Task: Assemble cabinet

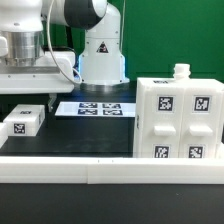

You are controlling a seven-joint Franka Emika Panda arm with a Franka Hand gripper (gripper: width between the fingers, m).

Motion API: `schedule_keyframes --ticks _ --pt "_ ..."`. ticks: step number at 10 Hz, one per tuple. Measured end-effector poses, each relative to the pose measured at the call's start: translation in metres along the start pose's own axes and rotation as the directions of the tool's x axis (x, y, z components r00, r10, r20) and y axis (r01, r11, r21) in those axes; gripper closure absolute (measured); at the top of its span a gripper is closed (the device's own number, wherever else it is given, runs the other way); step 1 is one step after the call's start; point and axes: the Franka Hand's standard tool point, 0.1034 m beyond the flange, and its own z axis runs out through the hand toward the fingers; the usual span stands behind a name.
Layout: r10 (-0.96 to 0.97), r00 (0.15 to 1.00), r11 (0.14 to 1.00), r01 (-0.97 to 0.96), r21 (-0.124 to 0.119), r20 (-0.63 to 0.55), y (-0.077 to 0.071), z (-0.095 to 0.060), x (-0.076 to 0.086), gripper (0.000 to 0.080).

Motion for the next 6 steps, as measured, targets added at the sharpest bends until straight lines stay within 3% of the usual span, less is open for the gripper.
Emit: schedule_keyframes --ticks 5,6 --pt "-0.023 1.000 1.000 0.023 -0.008 0.000 -0.0045 0.0060 0.0024 0.0016" --pt "-0.023 1.000 1.000 0.023 -0.008 0.000 -0.0043 0.0060 0.0023 0.0188"
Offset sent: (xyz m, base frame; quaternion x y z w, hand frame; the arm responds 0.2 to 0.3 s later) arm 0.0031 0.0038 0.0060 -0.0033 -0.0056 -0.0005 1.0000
